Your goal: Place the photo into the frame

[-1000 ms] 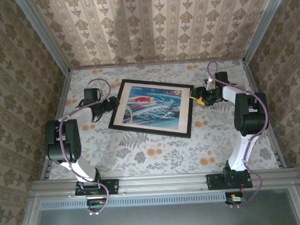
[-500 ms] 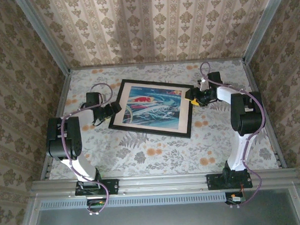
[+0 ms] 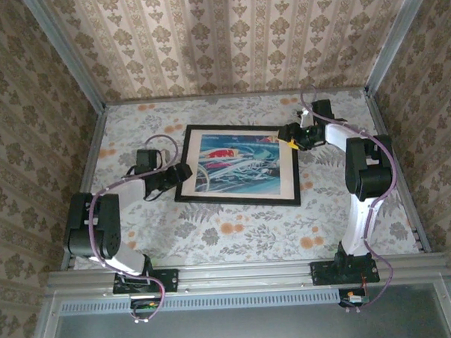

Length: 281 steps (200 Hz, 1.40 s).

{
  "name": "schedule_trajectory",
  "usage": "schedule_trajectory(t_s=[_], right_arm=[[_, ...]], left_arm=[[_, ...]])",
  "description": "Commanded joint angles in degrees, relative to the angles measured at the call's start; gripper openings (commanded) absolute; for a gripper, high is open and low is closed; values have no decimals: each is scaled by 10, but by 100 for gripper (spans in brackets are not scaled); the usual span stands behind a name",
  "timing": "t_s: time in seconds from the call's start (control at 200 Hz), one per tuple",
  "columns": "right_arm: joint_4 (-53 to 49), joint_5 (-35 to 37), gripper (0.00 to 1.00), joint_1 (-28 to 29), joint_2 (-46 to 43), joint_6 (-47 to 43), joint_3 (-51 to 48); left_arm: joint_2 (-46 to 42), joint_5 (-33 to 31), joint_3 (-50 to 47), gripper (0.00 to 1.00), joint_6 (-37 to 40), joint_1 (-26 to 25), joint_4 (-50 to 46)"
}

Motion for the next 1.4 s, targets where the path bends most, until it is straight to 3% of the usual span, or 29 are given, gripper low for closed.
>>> schedule_trajectory(t_s=[0.0, 0.13, 0.325, 0.455, 0.66, 0.805, 0.955, 1.155, 1.34, 1.4], right_arm=[[-24, 16, 59, -2, 16, -2, 20], [-48, 30, 59, -5, 8, -17, 35], [-58, 85, 59, -7, -91, -46, 4], [-41, 190, 61, -7, -191, -70, -65], [39, 430, 69, -7, -330, -99, -209], [115, 530, 80, -7, -360, -114, -300], [178, 569, 86, -7, -343, -105, -350], [257, 563, 90, -4, -300, -100, -384], [327, 554, 91, -3, -322, -123, -421], [376, 547, 91, -2, -333, -135, -447]], left_arm=[[-23, 9, -4, 74, -11, -6, -7], [-33, -24, 2, 74, 7, -6, -31], [-108, -152, -10, 78, 51, -6, -48], [-173, -257, -37, 82, 89, -4, -14], [-247, -378, -108, 88, 180, 18, 128], [-233, -394, -150, 95, 243, 61, 234], [-170, -349, -151, 100, 270, 110, 292], [-91, -319, -159, 100, 277, 127, 366], [-50, -289, -171, 100, 296, 132, 449], [-49, -269, -159, 100, 301, 131, 421]])
